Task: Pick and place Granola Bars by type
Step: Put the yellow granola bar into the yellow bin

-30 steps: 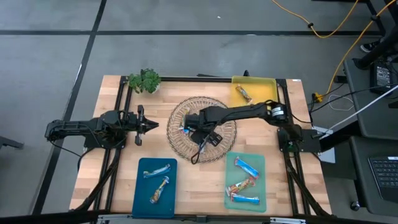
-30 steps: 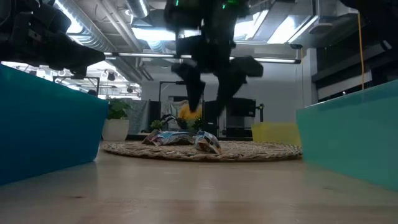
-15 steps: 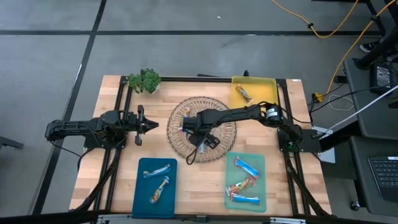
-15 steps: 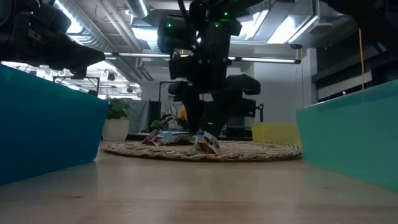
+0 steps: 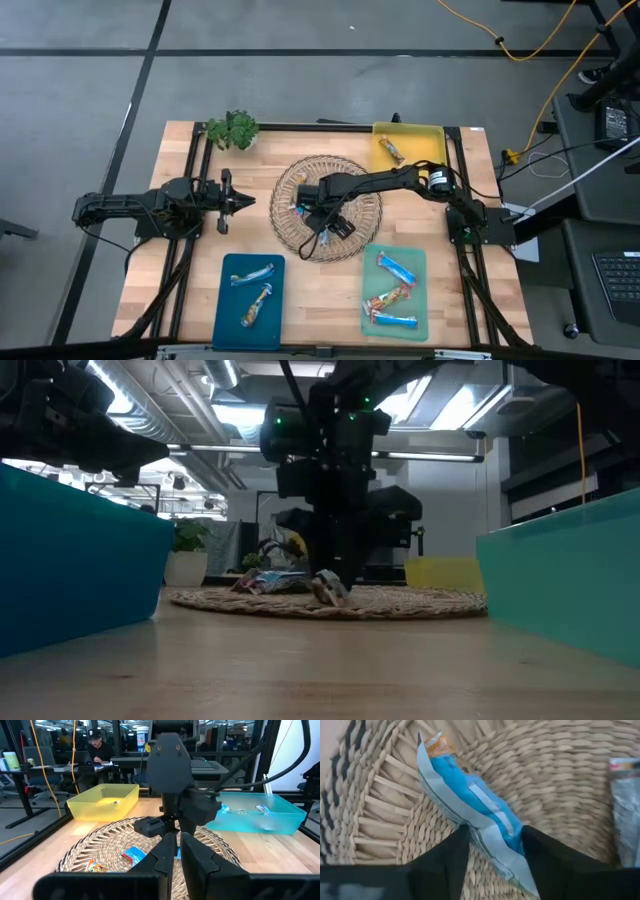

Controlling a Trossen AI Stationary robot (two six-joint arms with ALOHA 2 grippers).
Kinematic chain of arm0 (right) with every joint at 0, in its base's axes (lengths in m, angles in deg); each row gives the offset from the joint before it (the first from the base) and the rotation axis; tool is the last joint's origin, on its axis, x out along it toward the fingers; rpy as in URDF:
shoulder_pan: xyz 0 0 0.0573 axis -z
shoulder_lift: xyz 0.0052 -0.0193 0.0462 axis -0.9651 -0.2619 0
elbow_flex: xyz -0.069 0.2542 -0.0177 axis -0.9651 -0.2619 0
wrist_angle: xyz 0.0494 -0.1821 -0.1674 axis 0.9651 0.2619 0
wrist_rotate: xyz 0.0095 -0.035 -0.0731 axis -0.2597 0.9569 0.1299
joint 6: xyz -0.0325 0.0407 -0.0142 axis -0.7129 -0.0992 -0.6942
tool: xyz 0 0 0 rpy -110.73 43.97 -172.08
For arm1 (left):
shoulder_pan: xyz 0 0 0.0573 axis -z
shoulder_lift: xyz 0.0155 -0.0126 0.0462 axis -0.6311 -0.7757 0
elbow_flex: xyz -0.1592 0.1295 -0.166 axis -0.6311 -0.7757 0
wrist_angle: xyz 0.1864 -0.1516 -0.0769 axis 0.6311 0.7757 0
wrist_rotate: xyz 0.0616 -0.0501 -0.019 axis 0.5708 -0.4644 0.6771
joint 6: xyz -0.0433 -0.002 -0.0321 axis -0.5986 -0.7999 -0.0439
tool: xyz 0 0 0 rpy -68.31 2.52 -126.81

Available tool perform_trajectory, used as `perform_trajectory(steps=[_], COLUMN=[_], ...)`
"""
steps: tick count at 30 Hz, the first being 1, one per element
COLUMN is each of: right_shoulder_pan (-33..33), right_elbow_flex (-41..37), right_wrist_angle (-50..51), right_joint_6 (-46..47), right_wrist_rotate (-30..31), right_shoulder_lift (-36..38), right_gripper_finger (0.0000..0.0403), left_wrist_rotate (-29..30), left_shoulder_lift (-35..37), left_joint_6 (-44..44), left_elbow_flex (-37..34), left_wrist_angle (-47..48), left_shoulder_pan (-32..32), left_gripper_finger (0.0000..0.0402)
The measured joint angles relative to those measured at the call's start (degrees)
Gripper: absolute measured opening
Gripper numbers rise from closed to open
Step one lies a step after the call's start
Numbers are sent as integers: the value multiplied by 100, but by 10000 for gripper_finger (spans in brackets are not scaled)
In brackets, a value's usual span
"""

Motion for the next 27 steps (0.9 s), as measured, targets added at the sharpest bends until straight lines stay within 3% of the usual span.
perform_trajectory(steps=[13, 19, 27], right_shoulder_pan=[-4, -5, -5], right_elbow_flex=[-85, 114, 426], right_wrist_angle=[-1, 203, 500], right_joint_6=[24, 21, 274], right_wrist_rotate=[5, 376, 372], right_shoulder_lift=[3, -6, -8], right_gripper_finger=[68, 60, 61], left_wrist_rotate=[0, 0, 0], left_shoulder_lift=[1, -1, 0], left_joint_6=[0, 0, 0], left_elbow_flex=[-2, -1, 0], left_wrist_angle=[2, 0, 1], left_shoulder_pan=[0, 0, 0], left_gripper_finger=[26, 29, 24])
